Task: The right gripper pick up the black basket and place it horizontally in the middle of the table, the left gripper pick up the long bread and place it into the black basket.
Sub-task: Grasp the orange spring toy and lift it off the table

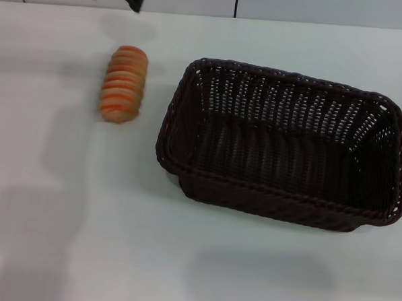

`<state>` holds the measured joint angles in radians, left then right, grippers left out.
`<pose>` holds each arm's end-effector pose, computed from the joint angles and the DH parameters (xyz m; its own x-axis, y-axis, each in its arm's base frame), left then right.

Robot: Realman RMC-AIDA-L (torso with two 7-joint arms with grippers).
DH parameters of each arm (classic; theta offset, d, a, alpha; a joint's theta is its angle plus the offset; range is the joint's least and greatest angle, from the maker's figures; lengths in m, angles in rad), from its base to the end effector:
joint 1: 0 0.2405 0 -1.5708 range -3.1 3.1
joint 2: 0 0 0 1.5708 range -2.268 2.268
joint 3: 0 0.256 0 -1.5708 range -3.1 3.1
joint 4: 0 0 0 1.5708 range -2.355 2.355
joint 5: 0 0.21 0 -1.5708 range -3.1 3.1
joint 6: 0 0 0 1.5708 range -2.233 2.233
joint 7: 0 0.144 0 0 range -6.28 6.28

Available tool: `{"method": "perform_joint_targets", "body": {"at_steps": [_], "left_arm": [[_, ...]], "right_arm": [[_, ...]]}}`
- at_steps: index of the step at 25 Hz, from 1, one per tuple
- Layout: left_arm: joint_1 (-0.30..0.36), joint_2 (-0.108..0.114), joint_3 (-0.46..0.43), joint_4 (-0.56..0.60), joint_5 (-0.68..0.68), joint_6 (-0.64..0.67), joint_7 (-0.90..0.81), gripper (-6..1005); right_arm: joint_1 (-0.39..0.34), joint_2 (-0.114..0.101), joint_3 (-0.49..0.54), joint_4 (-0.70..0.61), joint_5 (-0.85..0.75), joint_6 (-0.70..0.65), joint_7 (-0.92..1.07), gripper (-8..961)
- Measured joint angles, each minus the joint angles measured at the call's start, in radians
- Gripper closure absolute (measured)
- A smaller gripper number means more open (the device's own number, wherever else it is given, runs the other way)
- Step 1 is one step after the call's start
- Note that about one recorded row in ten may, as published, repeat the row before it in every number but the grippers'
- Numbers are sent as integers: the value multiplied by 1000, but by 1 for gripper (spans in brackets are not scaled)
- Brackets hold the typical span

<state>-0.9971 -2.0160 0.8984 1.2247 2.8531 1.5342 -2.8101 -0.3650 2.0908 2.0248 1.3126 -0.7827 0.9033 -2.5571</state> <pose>-0.1162 0.4512 0.1015 0.5907 0.7754 0.2232 0.7033 -0.3592 -0.6134 0.3482 0.2023 0.1695 0.9513 0.0730 -0.2994 -0.3014 0.0178 -0.9533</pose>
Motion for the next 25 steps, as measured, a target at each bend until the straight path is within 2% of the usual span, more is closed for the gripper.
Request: {"method": "perform_joint_targets", "body": {"at_steps": [1, 2, 4, 5, 10, 25], "left_arm": [[-41, -3, 36, -102, 37, -26, -1, 182], [-52, -1, 46, -140, 37, -39, -4, 183], [-52, -1, 46, -140, 37, -39, -4, 184], [-71, -4, 59, -224, 37, -71, -16, 185], [-67, -3, 111, -276, 38, -108, -58, 190], [-62, -12, 105, -424, 38, -254, -67, 202]], "right_arm": [[0, 0, 0, 0, -6, -5, 3, 456], [0, 0, 0, 0, -6, -5, 3, 456], [0, 0, 0, -2, -10, -7, 5, 456], [0, 0, -1, -3, -10, -7, 5, 456], [0, 0, -7, -4, -11, -7, 6, 456], [-13, 0, -34, 41, -24, -1, 10, 456]]}}
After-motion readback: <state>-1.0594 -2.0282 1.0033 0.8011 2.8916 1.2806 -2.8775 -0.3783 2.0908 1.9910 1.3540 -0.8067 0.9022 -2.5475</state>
